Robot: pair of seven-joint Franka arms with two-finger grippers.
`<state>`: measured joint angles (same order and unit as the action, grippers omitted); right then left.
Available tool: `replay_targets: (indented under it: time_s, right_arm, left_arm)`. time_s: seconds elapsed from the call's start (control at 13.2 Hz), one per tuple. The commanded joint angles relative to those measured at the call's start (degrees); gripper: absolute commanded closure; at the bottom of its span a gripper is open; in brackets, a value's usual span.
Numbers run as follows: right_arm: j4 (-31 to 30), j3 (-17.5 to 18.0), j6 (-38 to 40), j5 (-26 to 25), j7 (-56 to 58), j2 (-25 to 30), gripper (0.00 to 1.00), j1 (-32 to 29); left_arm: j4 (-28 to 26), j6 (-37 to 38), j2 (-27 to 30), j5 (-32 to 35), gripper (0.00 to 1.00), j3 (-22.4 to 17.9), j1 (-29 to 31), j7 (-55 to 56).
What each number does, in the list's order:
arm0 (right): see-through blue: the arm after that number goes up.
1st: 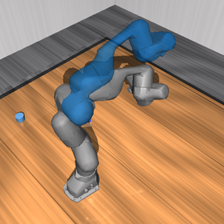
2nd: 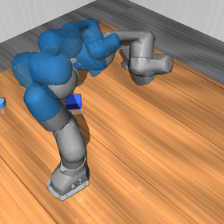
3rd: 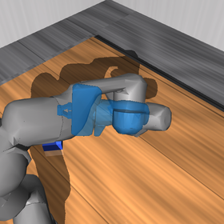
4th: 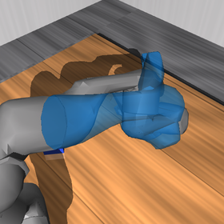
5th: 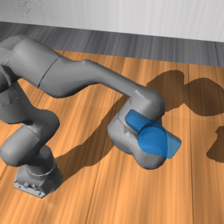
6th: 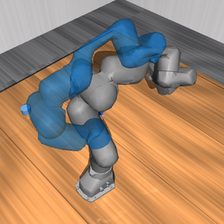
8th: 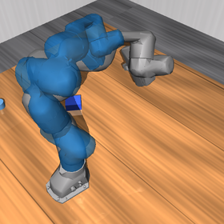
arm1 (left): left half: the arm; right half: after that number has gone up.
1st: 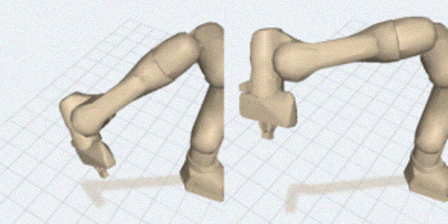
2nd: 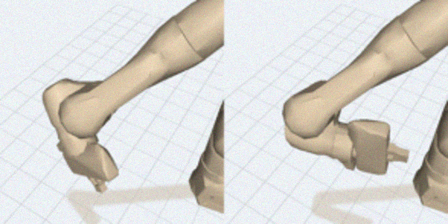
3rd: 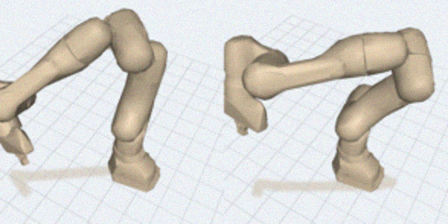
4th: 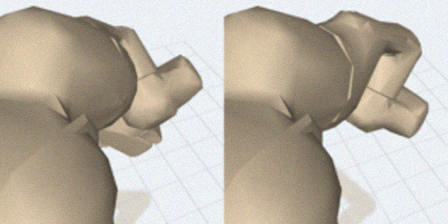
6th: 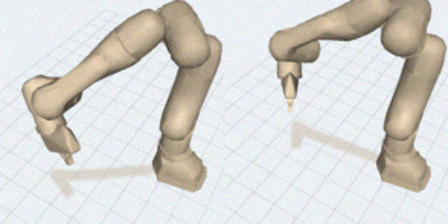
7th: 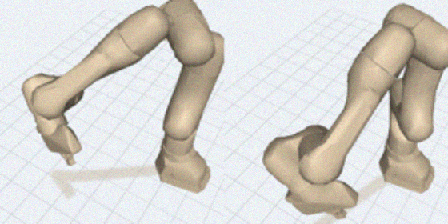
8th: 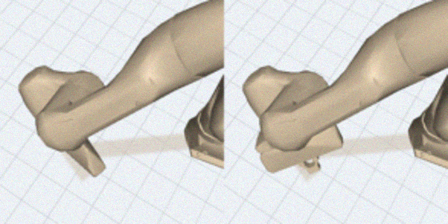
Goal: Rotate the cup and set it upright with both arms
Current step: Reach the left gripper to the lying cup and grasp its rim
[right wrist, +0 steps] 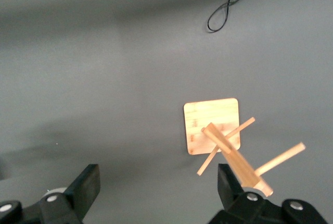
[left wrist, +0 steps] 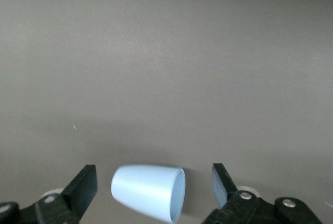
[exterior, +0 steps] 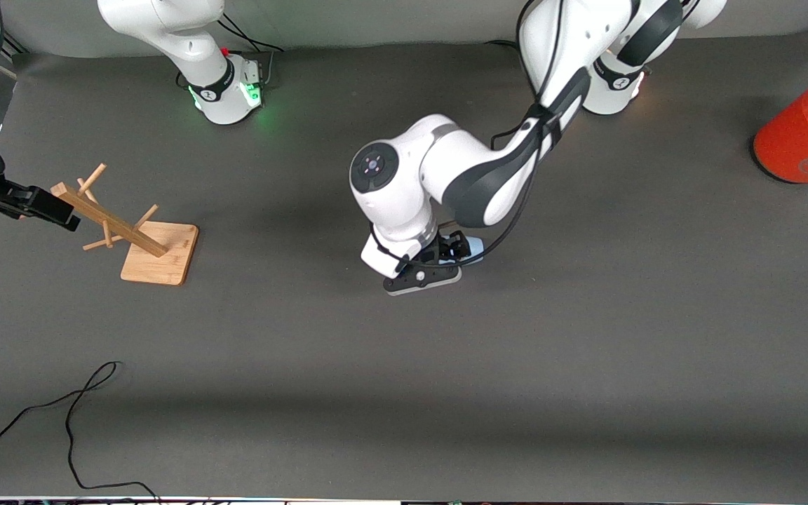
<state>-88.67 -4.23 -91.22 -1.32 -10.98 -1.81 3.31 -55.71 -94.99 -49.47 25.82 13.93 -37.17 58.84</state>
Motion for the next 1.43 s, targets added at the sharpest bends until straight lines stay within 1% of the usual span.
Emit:
replay_targets:
  time_s: [0.0,0.08,0.15,0.45,0.68,0.83,0.91,0.98,1.06,1.13,1.21,1.28,1.36]
  right_arm:
    - [-1.8,4.4,-1.9,1.0,4.8,1.5,0.0,-4.8]
    - [-1.9,4.3,-2.7,1.0,6.8,1.5,0.0,-4.8]
    - [-1.8,4.1,-2.9,0.9,9.1,1.2,0.0,-4.9]
    - [-1.6,3.1,-2.8,1.0,9.9,1.1,0.0,-4.9]
    - [-1.6,3.1,-2.3,1.0,9.8,1.5,0.0,-4.6]
    - [-1.5,3.0,-2.2,1.0,9.8,1.5,0.0,-4.1]
    - [-1.5,2.4,-2.2,1.0,9.8,1.6,0.0,-2.9]
    - [-1.6,0.7,-2.2,1.0,9.8,1.6,0.0,-1.7]
    - [-1.6,0.4,-2.2,1.0,9.8,1.6,0.0,-1.6]
    - [-1.7,0.4,-2.2,1.0,9.8,1.6,0.0,-1.6]
    - [-1.7,0.4,-2.2,1.0,9.8,1.6,0.0,-1.6]
    - [-1.7,0.4,-2.2,1.0,9.8,1.6,0.0,-1.5]
    - [-1.7,0.4,-2.1,1.0,9.8,1.6,0.0,-1.4]
  left_arm:
    - [1.1,1.1,-4.0,4.4,0.02,-1.4,-3.6,-1.1]
    - [0.3,1.7,-4.7,6.4,0.02,-1.4,-4.0,-1.6]
    - [-1.4,1.7,-4.8,7.0,0.02,-1.4,-4.4,-3.0]
    - [-7.3,2.0,-5.2,10.6,0.05,-1.4,-5.8,-5.4]
    - [-8.3,3.3,-5.9,11.6,0.07,-1.4,-6.3,-6.5]
    - [-8.6,5.5,-5.9,11.7,0.08,-1.4,-6.6,-7.4]
    - [-8.7,6.7,-5.9,11.7,0.13,-1.4,-6.9,-8.7]
    - [-8.9,7.4,-6.0,12.0,0.18,-1.4,-7.3,-10.2]
    - [-9.1,7.5,-6.0,12.4,0.32,-1.4,-7.5,-11.4]
    - [-9.1,7.6,-6.0,12.7,0.57,-1.4,-7.4,-12.3]
    - [-9.1,8.2,-6.0,12.8,0.93,-1.4,-7.4,-13.2]
    - [-9.1,8.3,-6.0,13.3,1.0,-1.4,-7.4,-13.8]
    - [-9.1,8.4,-6.0,13.4,1.0,-1.4,-7.3,-14.1]
